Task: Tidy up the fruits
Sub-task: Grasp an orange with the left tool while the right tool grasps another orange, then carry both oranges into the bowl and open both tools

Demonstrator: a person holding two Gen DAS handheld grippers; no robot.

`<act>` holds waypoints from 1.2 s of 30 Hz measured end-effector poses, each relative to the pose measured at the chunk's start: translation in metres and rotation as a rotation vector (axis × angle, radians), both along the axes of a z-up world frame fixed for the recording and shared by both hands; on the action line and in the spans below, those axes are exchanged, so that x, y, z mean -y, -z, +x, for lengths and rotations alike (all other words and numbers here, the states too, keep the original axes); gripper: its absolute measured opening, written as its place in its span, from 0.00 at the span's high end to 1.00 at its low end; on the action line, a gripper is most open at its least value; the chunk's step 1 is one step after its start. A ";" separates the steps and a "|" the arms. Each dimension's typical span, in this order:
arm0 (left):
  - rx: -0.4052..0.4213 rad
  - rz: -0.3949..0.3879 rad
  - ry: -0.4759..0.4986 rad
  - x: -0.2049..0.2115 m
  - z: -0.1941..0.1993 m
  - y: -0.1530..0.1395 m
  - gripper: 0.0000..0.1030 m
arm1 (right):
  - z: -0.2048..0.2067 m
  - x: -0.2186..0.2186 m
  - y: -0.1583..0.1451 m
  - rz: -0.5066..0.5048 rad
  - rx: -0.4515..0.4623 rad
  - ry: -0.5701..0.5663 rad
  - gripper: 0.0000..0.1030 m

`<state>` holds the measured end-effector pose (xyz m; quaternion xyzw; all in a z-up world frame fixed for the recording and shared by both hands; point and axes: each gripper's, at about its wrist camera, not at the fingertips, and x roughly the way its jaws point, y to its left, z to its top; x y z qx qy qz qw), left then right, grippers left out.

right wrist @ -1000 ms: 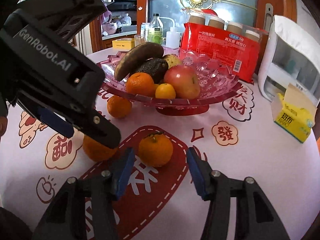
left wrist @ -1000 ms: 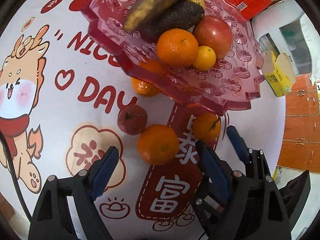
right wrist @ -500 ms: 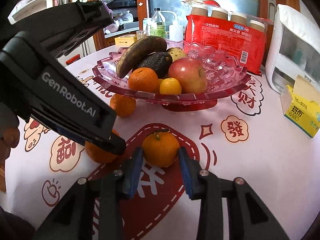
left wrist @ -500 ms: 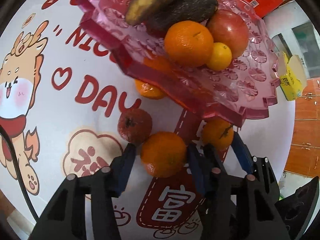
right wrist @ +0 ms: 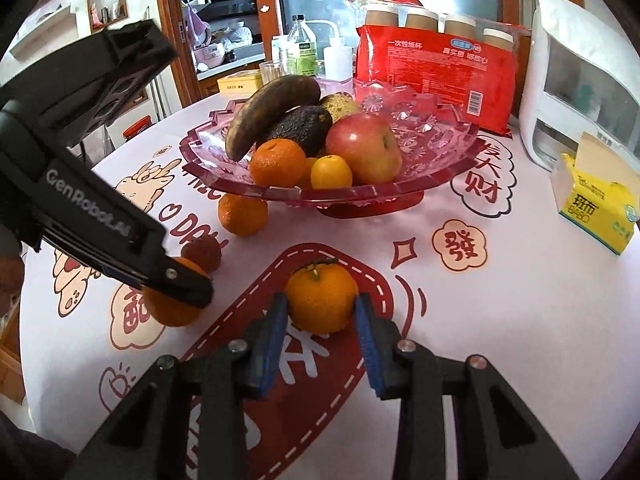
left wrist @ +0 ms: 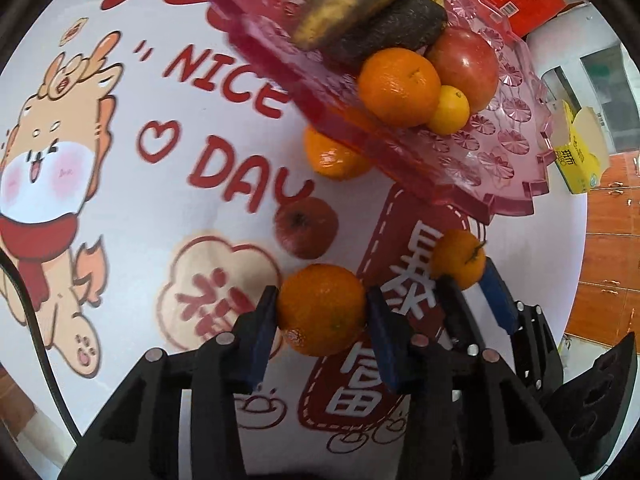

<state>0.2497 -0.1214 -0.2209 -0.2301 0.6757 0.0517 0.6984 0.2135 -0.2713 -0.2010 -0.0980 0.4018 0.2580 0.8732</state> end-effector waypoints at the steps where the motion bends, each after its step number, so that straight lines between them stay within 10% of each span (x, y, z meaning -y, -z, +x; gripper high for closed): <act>1: -0.006 0.005 -0.001 -0.004 -0.002 -0.003 0.59 | -0.002 0.000 -0.002 -0.003 -0.001 0.005 0.66; 20: 0.224 0.147 0.133 -0.082 0.044 -0.100 0.59 | -0.004 -0.011 -0.074 0.091 0.065 0.141 0.66; 36: 0.498 0.106 0.366 -0.082 0.070 -0.092 0.58 | 0.024 -0.046 -0.061 0.116 0.011 0.260 0.66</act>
